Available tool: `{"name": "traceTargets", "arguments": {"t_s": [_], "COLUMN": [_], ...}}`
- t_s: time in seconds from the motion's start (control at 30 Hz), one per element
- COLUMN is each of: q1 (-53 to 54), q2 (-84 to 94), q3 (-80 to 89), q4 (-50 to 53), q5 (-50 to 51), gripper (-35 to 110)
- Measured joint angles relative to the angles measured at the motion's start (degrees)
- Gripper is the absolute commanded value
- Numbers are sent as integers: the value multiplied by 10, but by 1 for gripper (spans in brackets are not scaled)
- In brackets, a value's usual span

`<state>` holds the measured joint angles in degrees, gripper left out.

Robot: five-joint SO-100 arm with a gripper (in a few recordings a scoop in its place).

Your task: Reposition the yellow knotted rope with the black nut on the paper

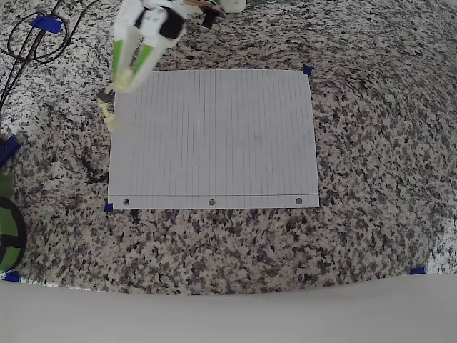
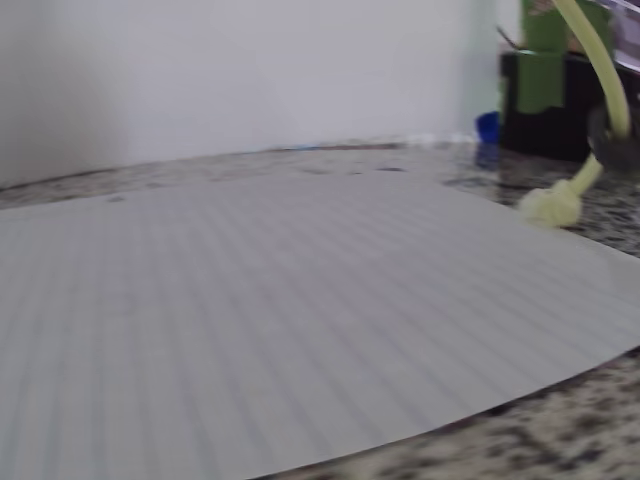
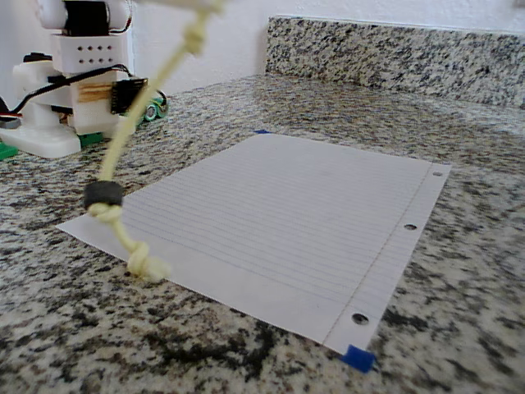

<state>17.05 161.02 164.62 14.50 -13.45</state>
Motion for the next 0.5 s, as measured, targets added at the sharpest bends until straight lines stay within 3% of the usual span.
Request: {"name": "traceTargets", "arguments": {"t_s": [0.2,0.5], "q1": [-98,-181], "q2": [120,181], "q3": [84,121], "q4": [76,156], "q5": [57,67], "gripper": [0,0]}}
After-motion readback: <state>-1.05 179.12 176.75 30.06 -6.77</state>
